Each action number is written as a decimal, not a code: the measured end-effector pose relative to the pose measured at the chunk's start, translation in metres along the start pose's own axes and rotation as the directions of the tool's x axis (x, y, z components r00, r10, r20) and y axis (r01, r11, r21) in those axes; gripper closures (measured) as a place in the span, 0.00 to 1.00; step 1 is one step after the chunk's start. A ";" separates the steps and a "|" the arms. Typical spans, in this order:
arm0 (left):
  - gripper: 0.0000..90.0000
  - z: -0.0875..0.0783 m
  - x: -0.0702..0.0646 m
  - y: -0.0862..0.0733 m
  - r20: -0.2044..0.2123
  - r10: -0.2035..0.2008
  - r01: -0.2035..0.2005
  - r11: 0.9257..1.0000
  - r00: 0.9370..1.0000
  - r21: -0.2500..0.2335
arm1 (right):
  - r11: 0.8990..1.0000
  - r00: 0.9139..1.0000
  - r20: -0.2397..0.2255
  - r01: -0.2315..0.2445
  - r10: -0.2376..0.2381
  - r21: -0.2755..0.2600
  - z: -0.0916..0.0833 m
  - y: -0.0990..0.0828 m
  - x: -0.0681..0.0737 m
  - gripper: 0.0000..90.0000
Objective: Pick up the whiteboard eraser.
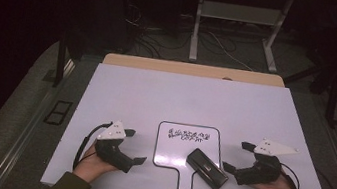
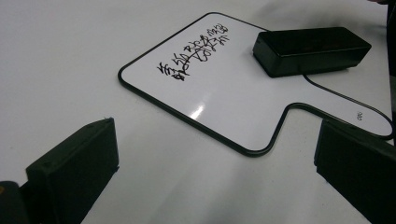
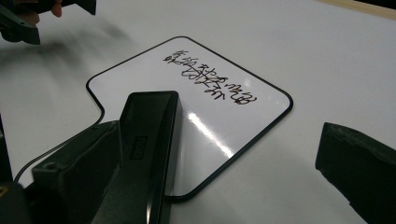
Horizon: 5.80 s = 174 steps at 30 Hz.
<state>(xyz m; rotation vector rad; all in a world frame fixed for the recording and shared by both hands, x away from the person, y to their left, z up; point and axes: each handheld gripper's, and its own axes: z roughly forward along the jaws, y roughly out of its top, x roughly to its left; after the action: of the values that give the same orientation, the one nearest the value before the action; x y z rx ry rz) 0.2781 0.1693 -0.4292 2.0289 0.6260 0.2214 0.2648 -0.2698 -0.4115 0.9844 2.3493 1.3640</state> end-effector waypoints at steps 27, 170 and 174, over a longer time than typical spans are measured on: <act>0.00 0.001 -0.005 0.003 0.003 0.007 -0.007 1.000 1.000 0.013 | 1.000 0.999 -0.027 0.020 -0.020 0.010 0.013 0.017 0.007 0.00; 0.00 0.008 -0.009 0.001 0.020 0.020 -0.021 0.999 1.000 0.040 | 0.874 0.979 -0.088 0.204 -0.184 0.440 0.069 0.021 0.051 0.43; 0.00 0.008 -0.010 0.001 0.019 0.014 -0.015 0.999 1.000 0.033 | 0.874 0.981 -0.116 0.194 -0.158 0.445 0.069 0.022 0.048 0.43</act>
<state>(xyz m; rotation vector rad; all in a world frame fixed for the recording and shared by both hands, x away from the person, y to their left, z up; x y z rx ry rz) 0.2733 0.1576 -0.4318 2.0661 0.6070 0.2009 0.2747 -0.1847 -0.4242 0.8053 2.8091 0.8076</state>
